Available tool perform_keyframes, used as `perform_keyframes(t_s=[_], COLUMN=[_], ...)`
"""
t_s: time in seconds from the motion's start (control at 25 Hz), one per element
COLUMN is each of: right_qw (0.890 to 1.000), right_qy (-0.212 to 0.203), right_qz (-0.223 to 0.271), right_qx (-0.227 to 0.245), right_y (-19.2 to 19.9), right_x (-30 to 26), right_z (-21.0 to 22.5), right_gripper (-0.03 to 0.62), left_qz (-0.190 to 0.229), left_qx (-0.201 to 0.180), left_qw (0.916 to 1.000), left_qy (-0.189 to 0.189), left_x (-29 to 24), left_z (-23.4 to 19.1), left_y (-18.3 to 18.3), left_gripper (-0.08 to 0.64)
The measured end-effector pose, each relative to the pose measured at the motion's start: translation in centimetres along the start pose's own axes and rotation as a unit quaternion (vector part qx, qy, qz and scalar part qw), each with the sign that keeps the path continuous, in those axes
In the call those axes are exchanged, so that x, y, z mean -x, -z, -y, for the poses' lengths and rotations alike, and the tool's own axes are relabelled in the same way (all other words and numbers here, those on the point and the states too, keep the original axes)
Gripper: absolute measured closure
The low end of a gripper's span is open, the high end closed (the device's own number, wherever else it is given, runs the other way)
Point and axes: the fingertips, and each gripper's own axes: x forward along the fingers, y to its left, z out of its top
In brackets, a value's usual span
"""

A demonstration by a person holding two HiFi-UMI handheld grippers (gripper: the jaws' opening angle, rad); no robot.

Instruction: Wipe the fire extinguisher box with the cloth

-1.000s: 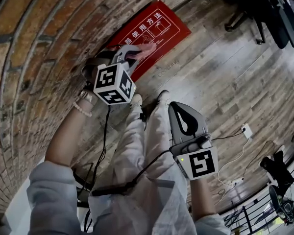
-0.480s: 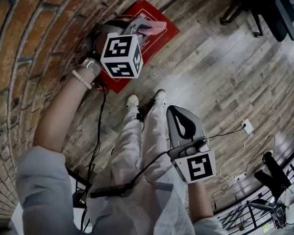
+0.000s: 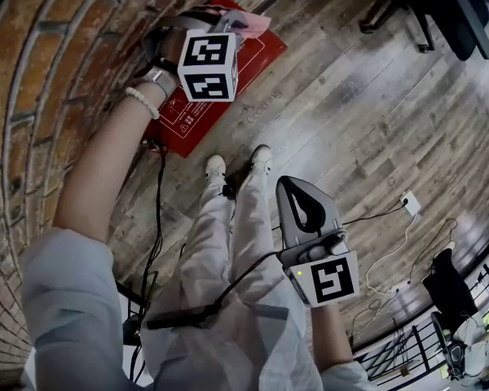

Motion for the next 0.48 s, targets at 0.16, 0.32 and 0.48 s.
perform_keyframes(t_s=[0.16,0.32,0.48], right_qw=[1.000,1.000,1.000], right_qy=[0.001,-0.005,-0.009], right_qz=[0.000,-0.002,-0.005], right_qx=[-0.003,-0.006,-0.005], right_y=[0.2,0.1,0.2], right_x=[-0.1,-0.3,-0.6], right_z=[-0.1,-0.7,-1.1], right_gripper=[0.584,0.584,0.584], left_qz=[-0.017,-0.020,-0.020], left_qx=[-0.005,-0.007,-0.006], left_qw=[0.9996,0.9991,0.9988], left_qy=[0.022,0.036,0.044], left_x=[-1.3,-1.8,-1.7], left_z=[0.9,1.9,2.8], left_y=[0.4,0.5,0.8], left_gripper=[0.551,0.551,0.551])
